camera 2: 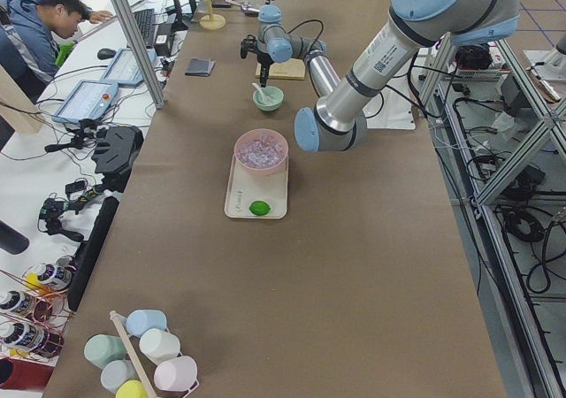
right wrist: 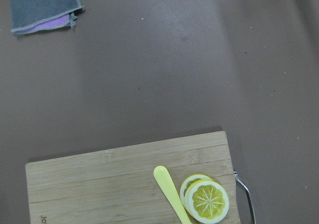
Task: Put spoon and ice into bowl
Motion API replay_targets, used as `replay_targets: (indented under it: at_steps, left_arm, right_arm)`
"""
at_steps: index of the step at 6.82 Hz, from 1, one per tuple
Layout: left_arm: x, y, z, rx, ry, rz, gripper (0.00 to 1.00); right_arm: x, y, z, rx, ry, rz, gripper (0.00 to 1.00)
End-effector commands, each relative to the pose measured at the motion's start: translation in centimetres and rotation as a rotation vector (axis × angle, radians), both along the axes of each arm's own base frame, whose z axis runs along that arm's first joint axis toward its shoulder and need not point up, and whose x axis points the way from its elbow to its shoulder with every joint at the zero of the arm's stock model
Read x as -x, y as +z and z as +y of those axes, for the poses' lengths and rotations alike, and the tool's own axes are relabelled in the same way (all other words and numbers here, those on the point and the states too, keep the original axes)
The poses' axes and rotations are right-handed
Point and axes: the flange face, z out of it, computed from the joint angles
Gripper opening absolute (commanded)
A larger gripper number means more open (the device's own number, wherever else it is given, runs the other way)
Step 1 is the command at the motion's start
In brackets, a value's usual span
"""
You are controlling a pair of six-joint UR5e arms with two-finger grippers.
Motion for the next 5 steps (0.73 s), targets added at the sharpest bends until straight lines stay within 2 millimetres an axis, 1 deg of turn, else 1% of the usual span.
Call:
replay_targets:
  at_steps: [1,2,3,4,5]
  left_arm:
    - [4.0,2.4,2.3,-0.036,0.004,0.027,0.97]
    - [8.8,5.2,3.3,-0.097,0.048,-0.040,0.97]
    - [14.9,7.2,3.7,-0.140,0.090,-0.143,0.97]
    - [21.2,9.1,3.1,-0.184,0.115,-0.228,0.97]
    - [26.3,13.4,3.1,-0.156,0.131,-0.253,0.97]
  right_arm:
    - [-0.8,-0.1,-0.2,-0.017,0.003,0.000,1.00]
    - [-1.1,-0.1,-0.1,-0.036,-0.012,0.004,1.00]
    - [-1.8,0.9,0.3,-0.052,-0.040,0.012,1.00]
    - [-2.7,2.0,0.5,-0.091,-0.094,0.023,1.00]
    - [-4.1,3.1,0.8,-0.107,-0.123,0.021,1.00]
